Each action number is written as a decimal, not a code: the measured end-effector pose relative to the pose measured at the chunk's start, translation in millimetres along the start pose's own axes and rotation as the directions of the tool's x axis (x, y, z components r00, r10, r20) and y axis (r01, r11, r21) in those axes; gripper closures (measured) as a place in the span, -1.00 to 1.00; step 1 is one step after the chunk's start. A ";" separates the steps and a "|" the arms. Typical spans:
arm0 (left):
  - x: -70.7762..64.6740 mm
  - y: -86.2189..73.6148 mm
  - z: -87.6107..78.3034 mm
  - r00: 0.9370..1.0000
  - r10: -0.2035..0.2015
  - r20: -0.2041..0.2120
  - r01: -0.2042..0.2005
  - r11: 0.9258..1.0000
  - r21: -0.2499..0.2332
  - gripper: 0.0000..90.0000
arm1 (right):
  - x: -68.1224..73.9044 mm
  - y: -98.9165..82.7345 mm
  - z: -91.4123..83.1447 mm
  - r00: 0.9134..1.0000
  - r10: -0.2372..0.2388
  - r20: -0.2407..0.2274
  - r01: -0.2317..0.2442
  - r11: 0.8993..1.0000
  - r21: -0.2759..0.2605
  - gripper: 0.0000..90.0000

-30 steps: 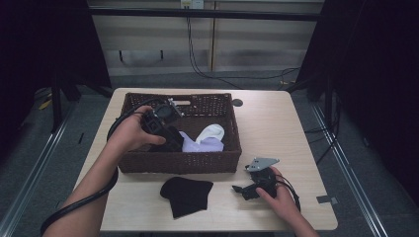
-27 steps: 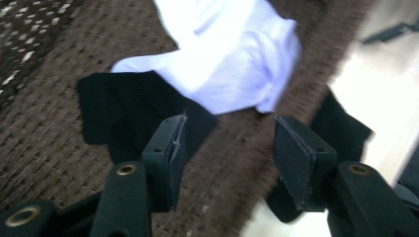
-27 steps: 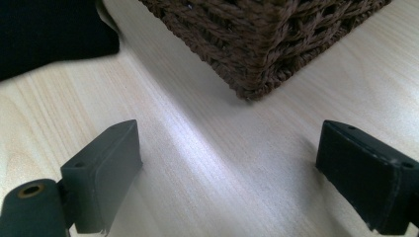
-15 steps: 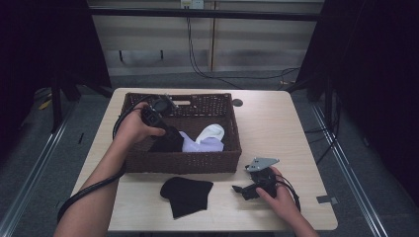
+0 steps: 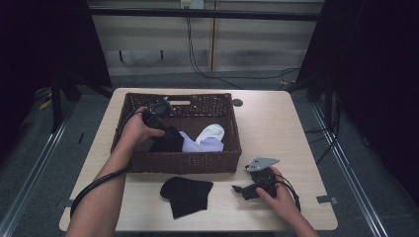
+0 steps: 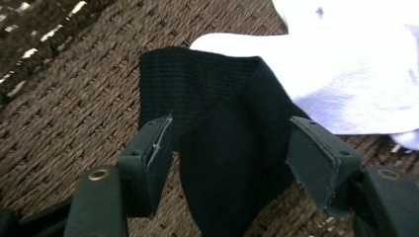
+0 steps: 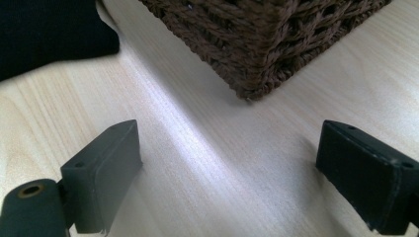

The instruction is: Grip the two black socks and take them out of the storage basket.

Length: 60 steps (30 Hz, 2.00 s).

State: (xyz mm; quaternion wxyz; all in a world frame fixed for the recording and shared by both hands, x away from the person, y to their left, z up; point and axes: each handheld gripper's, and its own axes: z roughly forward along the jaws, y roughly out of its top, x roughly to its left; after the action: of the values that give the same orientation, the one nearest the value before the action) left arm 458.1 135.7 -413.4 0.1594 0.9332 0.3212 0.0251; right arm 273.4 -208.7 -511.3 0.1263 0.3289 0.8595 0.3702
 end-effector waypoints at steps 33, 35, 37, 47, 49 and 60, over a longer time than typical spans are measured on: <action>-5.4 8.7 34.5 0.999 -0.004 0.037 0.000 0.995 0.102 0.77 | 0.4 0.0 -0.2 1.000 0.004 -0.001 -0.004 1.000 0.003 -0.79; -5.2 8.8 28.5 0.999 -0.002 0.037 -0.002 0.995 0.099 0.78 | 0.5 -0.1 -0.2 1.000 0.004 -0.001 -0.004 1.000 0.003 -0.79; -4.1 8.9 18.4 0.999 -0.005 0.039 0.001 0.996 0.086 0.78 | 0.5 -0.2 -0.2 1.000 0.002 -0.002 -0.002 1.000 0.002 -0.79; -6.8 13.3 -10.3 0.999 -0.003 0.043 0.001 0.999 0.042 0.78 | 0.6 -0.2 -0.3 1.000 0.002 0.000 -0.002 1.000 0.000 -0.79; -5.9 13.8 -17.6 0.999 0.003 0.045 -0.005 0.999 0.036 0.78 | 0.8 -0.2 -0.4 1.000 0.003 0.000 -0.003 1.000 0.001 -0.79; -5.0 14.8 -34.1 0.999 -0.016 0.030 0.016 1.000 0.014 0.77 | 0.9 -0.3 -0.4 1.000 0.004 -0.001 -0.004 1.000 0.000 -0.79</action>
State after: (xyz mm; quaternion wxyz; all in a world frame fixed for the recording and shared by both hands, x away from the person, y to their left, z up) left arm 457.8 131.3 -376.1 0.1578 0.9320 0.3264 0.0076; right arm 272.3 -208.6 -511.2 0.1251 0.3303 0.8590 0.3705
